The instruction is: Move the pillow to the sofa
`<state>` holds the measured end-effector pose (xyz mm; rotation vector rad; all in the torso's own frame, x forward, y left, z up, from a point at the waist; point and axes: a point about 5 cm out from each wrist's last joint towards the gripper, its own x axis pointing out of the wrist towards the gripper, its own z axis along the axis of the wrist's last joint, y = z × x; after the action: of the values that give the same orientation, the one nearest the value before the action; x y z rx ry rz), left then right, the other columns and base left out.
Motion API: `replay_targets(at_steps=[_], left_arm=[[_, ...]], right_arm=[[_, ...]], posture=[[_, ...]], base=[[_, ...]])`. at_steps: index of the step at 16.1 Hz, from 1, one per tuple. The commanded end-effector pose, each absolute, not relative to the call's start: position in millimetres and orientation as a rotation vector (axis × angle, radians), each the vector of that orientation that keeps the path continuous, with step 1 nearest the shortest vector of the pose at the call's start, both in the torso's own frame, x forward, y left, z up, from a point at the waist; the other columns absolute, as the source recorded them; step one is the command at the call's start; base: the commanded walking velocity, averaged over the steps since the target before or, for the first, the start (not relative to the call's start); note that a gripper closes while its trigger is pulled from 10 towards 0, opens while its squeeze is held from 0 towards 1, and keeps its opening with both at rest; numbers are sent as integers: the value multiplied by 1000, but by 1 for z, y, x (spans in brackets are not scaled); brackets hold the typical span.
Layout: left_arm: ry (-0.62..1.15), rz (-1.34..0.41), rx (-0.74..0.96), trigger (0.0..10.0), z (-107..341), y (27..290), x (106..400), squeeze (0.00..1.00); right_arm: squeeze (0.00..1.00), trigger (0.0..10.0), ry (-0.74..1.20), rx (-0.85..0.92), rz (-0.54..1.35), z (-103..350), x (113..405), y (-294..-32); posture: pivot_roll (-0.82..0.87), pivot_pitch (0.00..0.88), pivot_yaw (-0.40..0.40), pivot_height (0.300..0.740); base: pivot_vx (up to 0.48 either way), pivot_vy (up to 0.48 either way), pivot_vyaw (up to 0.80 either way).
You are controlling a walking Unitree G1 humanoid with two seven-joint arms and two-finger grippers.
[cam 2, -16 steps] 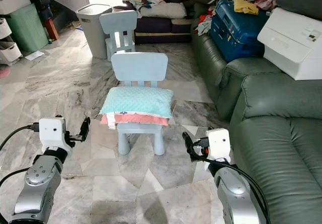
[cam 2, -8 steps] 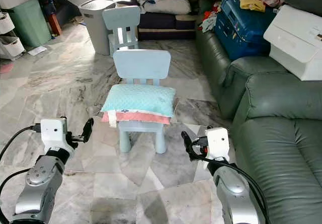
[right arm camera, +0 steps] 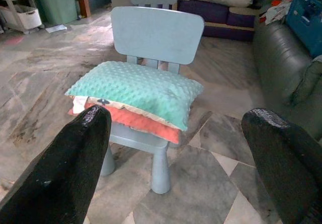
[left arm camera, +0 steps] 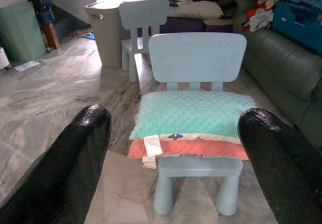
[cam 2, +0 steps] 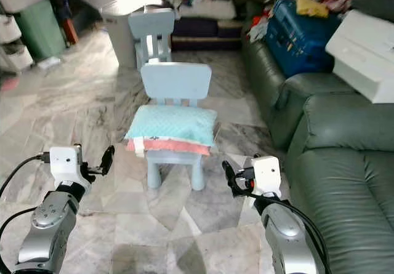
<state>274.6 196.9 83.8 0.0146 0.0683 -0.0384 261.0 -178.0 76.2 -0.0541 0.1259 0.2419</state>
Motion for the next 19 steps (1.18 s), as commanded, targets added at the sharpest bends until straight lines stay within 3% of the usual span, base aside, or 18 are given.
replay_targets(at_steps=[1,19], left_arm=[[63,-41,13,10000,86,199,274,0],[64,-67,1,10000,85,195,274,0]], right_arm=[[0,10000,110,-57,238,80,262,-179],[0,10000,110,-58,240,80,261,-178]], posture=[[-137,0,10,740],[-139,0,13,740]], base=[[326,0,0],[389,0,0]])
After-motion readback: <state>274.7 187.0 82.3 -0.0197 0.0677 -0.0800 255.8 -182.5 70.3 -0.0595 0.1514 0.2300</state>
